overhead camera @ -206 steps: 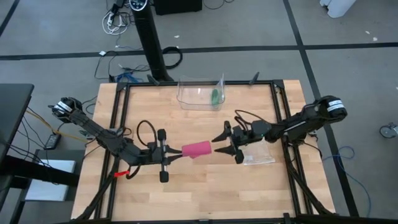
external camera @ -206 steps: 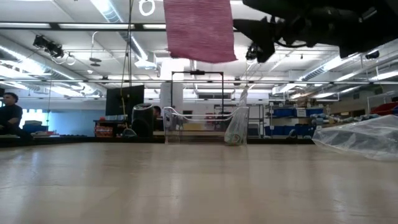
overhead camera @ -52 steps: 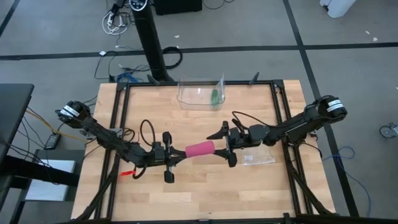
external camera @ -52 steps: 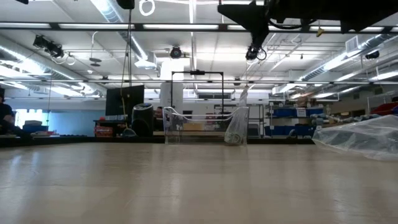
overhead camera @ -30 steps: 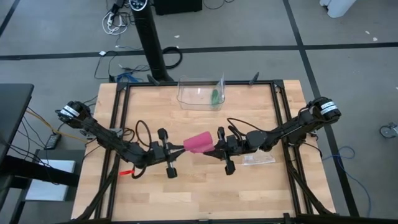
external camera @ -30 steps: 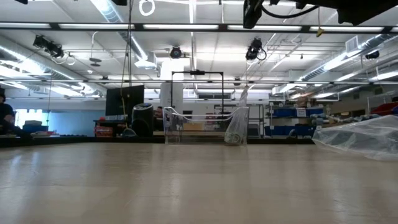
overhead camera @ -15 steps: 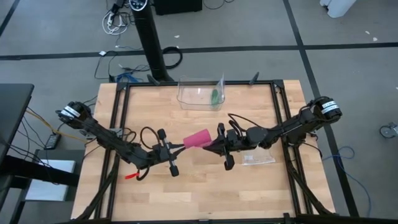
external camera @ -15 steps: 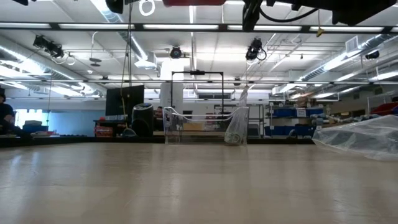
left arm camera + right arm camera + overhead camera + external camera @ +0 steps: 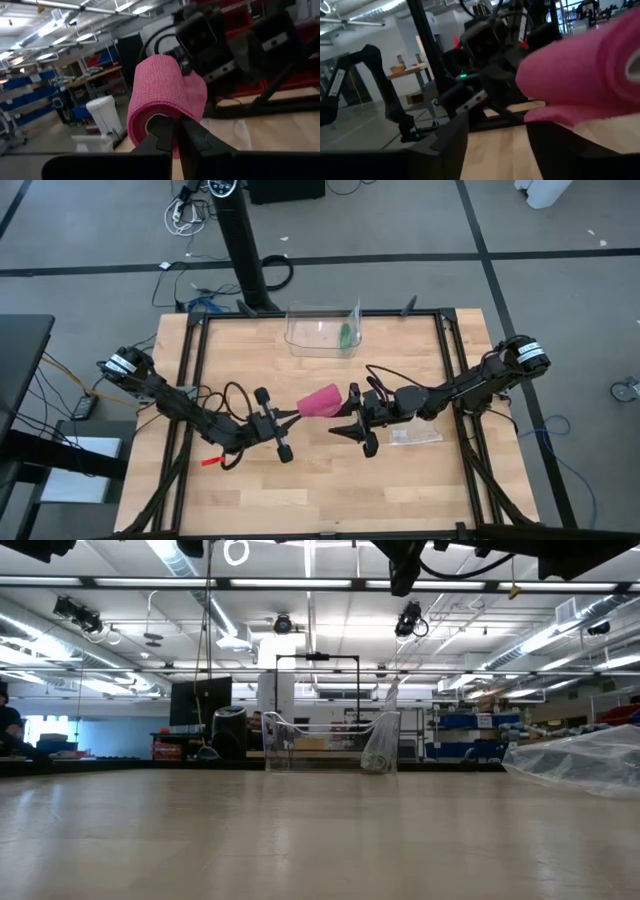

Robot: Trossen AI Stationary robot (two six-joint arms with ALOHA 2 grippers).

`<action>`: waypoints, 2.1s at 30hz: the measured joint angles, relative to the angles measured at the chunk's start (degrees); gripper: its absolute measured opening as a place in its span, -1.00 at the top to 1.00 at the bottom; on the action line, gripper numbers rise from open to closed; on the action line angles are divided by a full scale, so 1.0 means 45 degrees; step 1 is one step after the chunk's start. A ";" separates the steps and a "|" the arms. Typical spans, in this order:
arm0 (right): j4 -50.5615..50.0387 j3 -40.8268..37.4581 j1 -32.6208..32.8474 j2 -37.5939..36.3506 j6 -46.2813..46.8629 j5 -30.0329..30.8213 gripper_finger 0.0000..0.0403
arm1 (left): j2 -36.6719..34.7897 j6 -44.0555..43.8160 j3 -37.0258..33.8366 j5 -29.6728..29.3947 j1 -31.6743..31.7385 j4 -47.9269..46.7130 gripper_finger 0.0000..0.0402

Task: Roll bandage
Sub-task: Roll the pink bandage

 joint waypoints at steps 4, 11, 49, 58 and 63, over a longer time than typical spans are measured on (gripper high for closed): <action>-0.0634 0.0002 0.0018 0.0000 -0.0099 0.0341 -0.12 | 0.0000 0.0025 0.0000 0.0459 0.0000 0.0279 0.94; -0.0578 0.0002 0.0013 0.0005 -0.0369 0.0422 -0.11 | 0.0000 0.0007 0.0000 0.0805 -0.0005 0.0335 0.94; -0.0943 0.1003 -0.0237 0.0024 -0.2124 -0.0692 0.98 | -0.0015 -0.0580 0.0000 0.2103 -0.0034 0.1184 0.94; -0.1015 0.1032 -0.0264 0.0024 -0.2110 -0.0710 0.98 | -0.0019 -0.0674 0.0000 0.1918 0.0015 0.0544 0.94; -0.1048 0.1022 -0.0433 0.0024 -0.1959 -0.0717 0.98 | -0.0027 -0.0716 0.0000 0.1821 0.0015 0.0197 0.94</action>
